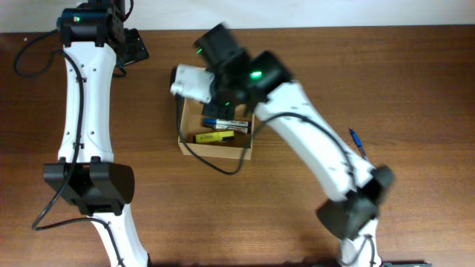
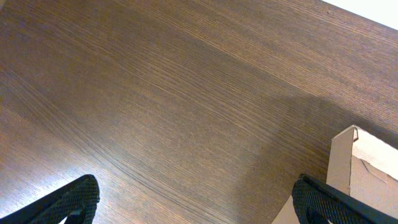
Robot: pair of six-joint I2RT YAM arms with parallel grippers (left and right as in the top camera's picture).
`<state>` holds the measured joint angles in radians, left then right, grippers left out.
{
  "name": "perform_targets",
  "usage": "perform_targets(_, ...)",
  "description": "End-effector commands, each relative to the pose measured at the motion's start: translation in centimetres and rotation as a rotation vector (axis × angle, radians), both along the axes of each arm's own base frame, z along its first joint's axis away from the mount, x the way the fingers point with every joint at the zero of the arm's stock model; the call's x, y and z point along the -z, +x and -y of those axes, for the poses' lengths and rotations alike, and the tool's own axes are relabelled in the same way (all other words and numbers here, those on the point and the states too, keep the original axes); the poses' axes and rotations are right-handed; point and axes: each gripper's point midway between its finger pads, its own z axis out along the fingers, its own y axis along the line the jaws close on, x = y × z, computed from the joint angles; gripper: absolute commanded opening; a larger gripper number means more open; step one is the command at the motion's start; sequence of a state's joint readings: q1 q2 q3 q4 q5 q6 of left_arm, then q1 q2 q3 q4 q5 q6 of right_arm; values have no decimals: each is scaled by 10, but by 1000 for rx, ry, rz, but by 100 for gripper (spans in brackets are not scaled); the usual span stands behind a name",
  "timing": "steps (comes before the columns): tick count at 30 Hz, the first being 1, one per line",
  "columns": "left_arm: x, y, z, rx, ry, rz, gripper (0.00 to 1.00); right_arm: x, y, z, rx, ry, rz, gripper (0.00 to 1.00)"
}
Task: Pack container
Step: 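Lower the clear pen into the box and release it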
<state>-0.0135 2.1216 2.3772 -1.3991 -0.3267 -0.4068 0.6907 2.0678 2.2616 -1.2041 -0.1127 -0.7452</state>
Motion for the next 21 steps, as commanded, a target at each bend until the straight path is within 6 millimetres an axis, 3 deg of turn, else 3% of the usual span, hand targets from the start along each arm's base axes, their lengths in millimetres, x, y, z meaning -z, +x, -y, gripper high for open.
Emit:
perform_targets(1,-5,1,-2,5,14,10,100,86,15,7,-36,-194,-80,4)
perform_targets(6,-5,1,-2,5,14,10,100,134,19,9,-15,-213,-191,4)
perform_targets(10,-5,1,-2,5,14,10,100,160,15,8,1,-218,-265,4)
perform_targets(21,-5,1,-2,5,14,10,100,195,1,6,6,-249,-333,4)
